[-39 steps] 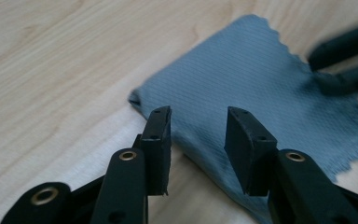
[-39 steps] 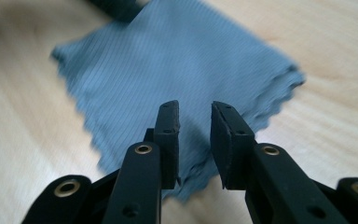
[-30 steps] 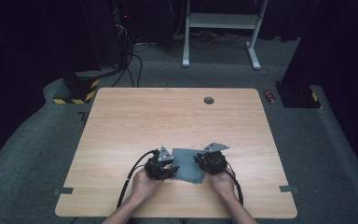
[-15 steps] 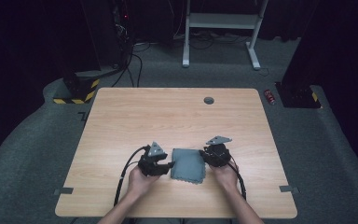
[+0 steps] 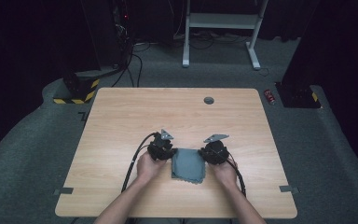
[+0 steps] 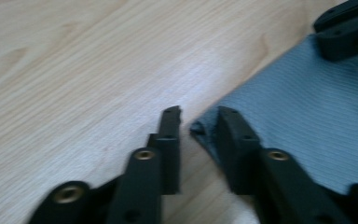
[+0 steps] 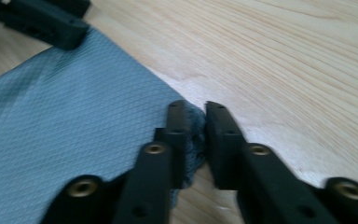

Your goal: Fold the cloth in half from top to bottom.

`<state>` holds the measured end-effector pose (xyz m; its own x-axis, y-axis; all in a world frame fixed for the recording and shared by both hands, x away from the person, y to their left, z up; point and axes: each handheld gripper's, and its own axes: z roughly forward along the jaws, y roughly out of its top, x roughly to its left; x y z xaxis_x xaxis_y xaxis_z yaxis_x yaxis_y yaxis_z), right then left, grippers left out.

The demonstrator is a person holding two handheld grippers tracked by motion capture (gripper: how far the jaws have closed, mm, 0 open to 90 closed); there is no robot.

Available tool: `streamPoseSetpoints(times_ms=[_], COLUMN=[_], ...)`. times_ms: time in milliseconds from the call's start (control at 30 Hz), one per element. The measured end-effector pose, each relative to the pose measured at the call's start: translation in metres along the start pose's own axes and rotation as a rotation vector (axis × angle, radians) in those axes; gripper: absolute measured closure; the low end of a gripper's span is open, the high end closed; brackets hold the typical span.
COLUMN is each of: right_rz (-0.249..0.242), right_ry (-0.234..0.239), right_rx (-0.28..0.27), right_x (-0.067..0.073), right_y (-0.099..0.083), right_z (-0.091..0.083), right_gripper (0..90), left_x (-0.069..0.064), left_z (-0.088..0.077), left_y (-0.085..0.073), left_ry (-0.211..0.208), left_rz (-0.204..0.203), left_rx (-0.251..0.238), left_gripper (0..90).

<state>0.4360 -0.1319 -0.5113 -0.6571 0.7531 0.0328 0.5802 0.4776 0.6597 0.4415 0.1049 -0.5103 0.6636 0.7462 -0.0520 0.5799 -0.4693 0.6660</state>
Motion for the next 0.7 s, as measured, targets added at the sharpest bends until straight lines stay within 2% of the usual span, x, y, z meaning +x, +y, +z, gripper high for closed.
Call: streamPoseSetpoints(times_ms=[33,100,167,267,367,433,467,500,533,600,700], right_rz=[-0.014,-0.017,-0.020,-0.023,-0.031,-0.014,-0.002,0.002,0.018,0.033,0.028], right_ry=[-0.001,-0.005,-0.010,-0.036,-0.073,-0.092,-0.097,-0.101,-0.106,-0.089,-0.066], right_rx=[0.004,0.013,0.005,-0.002,-0.007,-0.010,-0.001,0.002,-0.002,-0.025,-0.057], right_x=[0.001,0.001,-0.001,-0.002,-0.003,-0.005,-0.006,-0.007,-0.007,-0.007,-0.001], right_y=[0.001,0.004,0.005,0.012,0.024,0.030,0.031,0.031,0.029,0.026,0.017], right_z=[0.000,0.001,0.003,0.005,0.008,0.012,0.014,0.016,0.017,0.013,0.002], right_gripper=[86.3,87.7,88.3,88.6,88.5,87.9,87.2,84.6,78.4,73.7,71.0], left_x=[0.000,0.002,0.006,0.010,0.016,0.018,0.020,0.019,0.018,0.010,-0.002], left_z=[0.001,0.000,0.001,0.002,0.005,0.005,0.004,0.001,0.000,-0.008,-0.019], left_y=[0.001,0.001,0.001,0.003,0.009,0.012,0.012,0.011,0.011,0.006,-0.004], left_ry=[-0.021,-0.032,-0.034,-0.007,0.019,0.044,0.050,0.034,0.038,0.039,0.035], left_rz=[-0.009,-0.013,-0.021,-0.043,-0.059,-0.091,-0.098,-0.117,-0.106,-0.074,-0.049], left_rx=[0.001,0.001,-0.009,-0.037,-0.044,-0.068,-0.074,-0.070,-0.066,-0.074,-0.088], left_gripper=[78.4,86.6,88.5,89.0,89.0,87.6,83.7,76.3,68.6,61.4,53.1])
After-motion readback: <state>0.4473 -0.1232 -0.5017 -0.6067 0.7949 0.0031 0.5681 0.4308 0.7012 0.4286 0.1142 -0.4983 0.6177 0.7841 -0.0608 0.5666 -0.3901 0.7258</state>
